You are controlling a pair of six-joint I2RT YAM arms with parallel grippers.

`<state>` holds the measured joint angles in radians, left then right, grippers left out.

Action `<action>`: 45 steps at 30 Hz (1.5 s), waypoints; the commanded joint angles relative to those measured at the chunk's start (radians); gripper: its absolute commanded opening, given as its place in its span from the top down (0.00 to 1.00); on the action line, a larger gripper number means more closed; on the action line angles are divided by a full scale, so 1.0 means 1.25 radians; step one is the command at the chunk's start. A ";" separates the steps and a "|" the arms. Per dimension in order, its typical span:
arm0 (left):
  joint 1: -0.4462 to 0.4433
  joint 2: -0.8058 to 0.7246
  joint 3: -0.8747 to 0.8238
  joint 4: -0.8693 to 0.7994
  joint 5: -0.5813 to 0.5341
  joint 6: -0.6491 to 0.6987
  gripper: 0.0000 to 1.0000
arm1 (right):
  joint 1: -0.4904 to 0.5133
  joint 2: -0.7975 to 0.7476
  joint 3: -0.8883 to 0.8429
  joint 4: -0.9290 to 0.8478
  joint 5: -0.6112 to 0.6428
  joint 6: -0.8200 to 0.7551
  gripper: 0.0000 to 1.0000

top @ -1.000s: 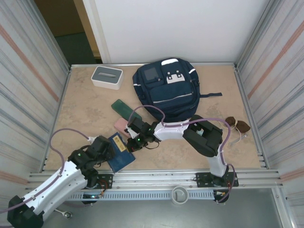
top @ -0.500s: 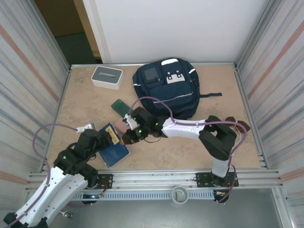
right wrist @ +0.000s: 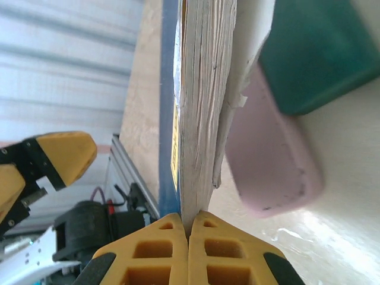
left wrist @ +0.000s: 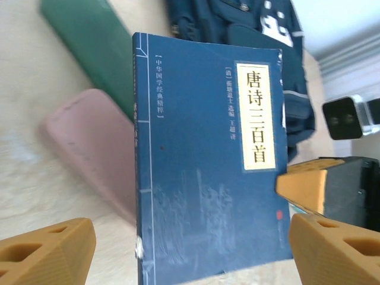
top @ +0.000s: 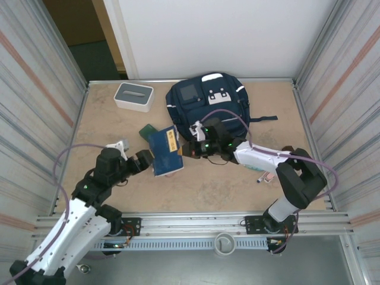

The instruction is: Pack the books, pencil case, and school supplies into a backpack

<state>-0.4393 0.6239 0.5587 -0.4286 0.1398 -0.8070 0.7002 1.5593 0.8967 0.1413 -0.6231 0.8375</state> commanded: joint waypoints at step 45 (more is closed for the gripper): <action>-0.011 0.543 0.200 0.733 0.586 -0.067 0.78 | -0.214 -0.225 -0.051 0.269 -0.164 0.090 0.93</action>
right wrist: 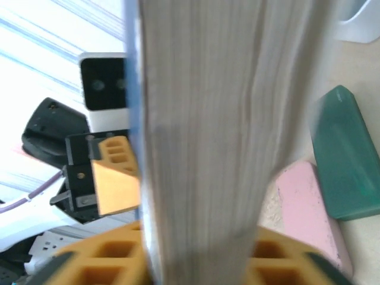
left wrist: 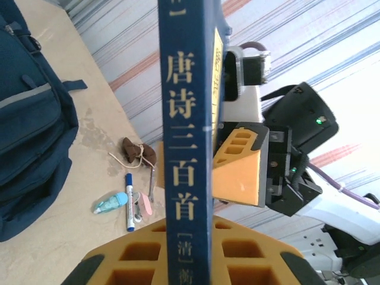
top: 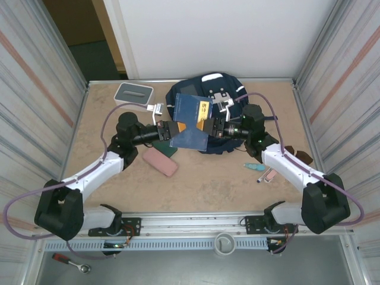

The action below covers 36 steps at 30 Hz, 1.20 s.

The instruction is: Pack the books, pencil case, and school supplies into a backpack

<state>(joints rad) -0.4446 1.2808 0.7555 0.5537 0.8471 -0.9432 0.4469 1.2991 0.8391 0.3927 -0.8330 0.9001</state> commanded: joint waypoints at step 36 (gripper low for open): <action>-0.257 0.843 1.020 -0.923 -0.654 1.085 0.23 | -0.582 -0.244 -0.037 -0.612 0.150 -0.259 1.00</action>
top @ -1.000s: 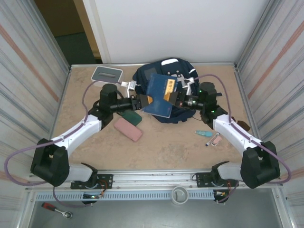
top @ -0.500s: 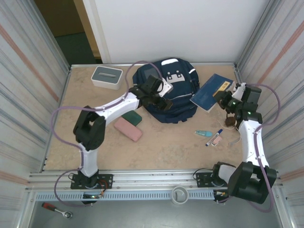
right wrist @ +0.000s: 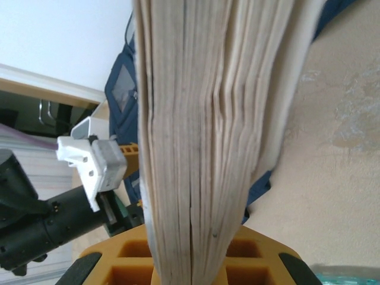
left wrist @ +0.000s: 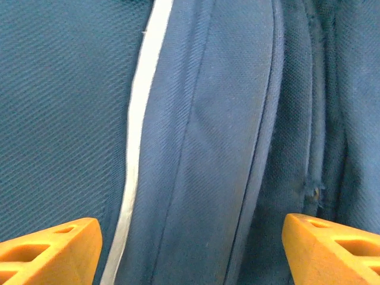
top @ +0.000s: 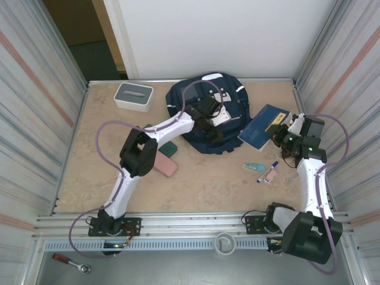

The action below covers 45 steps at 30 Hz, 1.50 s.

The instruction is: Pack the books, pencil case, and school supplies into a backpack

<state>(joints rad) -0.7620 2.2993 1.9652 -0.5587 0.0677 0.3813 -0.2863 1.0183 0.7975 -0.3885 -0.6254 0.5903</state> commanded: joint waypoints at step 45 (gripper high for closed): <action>0.177 -0.108 0.153 0.086 0.563 -0.452 1.00 | 0.485 0.364 -0.009 0.703 0.387 0.386 1.00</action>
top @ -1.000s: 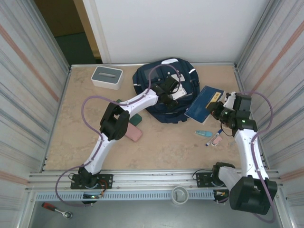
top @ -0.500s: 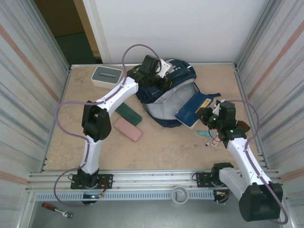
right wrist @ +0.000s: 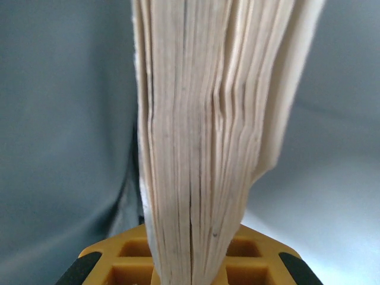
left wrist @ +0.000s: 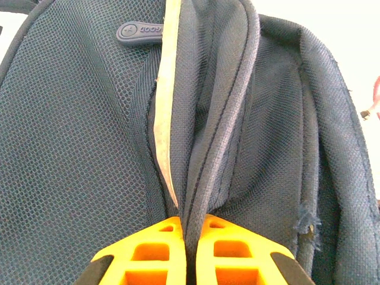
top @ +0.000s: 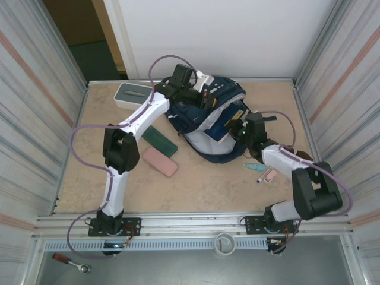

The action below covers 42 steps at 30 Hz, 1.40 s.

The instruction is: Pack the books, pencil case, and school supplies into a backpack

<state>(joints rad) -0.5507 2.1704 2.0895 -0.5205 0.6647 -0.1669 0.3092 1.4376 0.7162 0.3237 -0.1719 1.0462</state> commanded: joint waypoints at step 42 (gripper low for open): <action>0.021 -0.297 -0.538 0.292 -0.340 -0.024 0.27 | 0.045 -0.188 -0.061 -0.308 0.156 -0.350 0.38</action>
<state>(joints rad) -0.6376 1.9388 1.5372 -0.3134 0.3817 -0.1043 0.2844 1.2324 0.6430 -0.0784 -0.0635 0.6575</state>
